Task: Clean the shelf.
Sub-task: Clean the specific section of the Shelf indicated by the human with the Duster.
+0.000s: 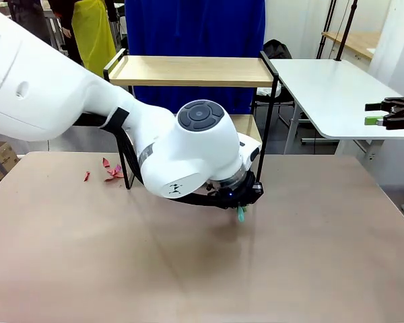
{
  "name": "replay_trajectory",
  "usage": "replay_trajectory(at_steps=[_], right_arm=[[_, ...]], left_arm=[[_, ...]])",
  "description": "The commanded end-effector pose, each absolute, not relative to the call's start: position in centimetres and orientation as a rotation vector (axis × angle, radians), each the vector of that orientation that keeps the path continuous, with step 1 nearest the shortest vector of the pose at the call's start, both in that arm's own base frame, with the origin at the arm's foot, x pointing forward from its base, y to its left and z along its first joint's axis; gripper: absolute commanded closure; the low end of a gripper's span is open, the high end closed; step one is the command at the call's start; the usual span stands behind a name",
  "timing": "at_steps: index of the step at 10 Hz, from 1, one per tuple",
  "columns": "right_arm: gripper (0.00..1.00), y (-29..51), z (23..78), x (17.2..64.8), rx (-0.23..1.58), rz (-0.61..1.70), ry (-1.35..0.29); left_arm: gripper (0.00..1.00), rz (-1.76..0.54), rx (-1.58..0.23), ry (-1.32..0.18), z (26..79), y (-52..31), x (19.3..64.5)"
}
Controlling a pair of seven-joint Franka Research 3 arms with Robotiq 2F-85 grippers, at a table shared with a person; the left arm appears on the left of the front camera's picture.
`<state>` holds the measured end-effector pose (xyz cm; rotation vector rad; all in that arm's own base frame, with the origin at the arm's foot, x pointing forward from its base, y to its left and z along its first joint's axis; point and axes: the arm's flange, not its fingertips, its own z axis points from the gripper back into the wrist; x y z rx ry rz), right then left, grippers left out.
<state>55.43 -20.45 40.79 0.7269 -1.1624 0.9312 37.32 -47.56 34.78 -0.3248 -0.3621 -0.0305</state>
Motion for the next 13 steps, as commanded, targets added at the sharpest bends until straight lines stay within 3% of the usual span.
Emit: replay_trajectory(at_steps=[1, 5, 13], right_arm=[[0.00, -20.1, 41.3, 55.4, 0.707, 0.920, -1.138], [0.00, -20.1, 41.3, 55.4, 0.707, 0.920, -1.138], [0.00, -20.1, 41.3, 55.4, 0.707, 0.920, -1.138]], left_arm=[[0.87, 0.038, -0.270, -0.343, 34.9, -48.1, 37.3], [0.87, -0.028, -0.273, -0.294, 34.4, -46.4, 38.1], [0.87, 0.112, -0.023, -0.259, 34.6, -29.5, 42.1]])
